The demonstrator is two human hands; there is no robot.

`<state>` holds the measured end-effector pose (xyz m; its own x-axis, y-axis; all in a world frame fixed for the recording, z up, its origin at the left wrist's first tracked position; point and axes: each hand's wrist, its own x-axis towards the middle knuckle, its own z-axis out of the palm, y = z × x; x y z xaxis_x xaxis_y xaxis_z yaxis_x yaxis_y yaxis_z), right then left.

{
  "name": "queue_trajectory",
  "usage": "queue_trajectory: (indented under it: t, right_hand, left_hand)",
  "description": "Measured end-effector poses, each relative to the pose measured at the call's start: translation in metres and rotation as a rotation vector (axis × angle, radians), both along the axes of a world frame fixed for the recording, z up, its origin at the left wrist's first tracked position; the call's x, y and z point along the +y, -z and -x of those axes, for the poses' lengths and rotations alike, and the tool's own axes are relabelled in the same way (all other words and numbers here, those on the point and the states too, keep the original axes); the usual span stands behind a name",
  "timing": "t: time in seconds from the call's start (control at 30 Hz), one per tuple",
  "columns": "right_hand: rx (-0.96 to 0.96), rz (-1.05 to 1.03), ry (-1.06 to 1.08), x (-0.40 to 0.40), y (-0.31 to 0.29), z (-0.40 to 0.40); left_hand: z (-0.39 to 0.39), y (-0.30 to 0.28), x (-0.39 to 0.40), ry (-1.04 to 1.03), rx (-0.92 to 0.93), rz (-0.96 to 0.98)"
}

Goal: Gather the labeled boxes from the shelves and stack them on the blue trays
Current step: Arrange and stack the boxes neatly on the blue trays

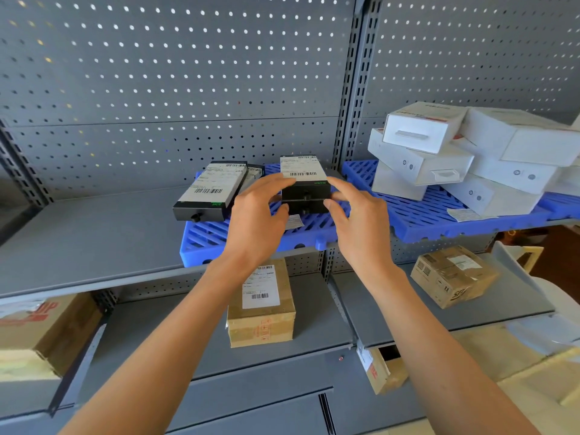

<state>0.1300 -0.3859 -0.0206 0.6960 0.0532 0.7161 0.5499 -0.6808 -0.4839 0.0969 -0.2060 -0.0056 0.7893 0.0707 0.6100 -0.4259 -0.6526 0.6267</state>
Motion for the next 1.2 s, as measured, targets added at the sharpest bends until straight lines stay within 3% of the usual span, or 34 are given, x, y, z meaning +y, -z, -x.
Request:
queue_trajectory:
  t: [0.3, 0.7, 1.03, 1.2]
  right_hand:
    - [0.053, 0.051, -0.041, -0.018, 0.004, -0.030]
    - [0.031, 0.083, -0.113, -0.028, 0.009, -0.046]
    - [0.036, 0.135, -0.110, -0.031, 0.008, -0.044]
    - [0.057, 0.211, -0.085, -0.028, -0.003, -0.040]
  left_hand:
    - [-0.018, 0.001, -0.021, -0.047, 0.093, 0.031]
    - [-0.023, 0.012, -0.030, -0.127, 0.087, 0.040]
    - [-0.025, 0.016, -0.032, -0.156, 0.014, -0.079]
    - [-0.020, 0.007, -0.028, -0.161, -0.052, -0.258]
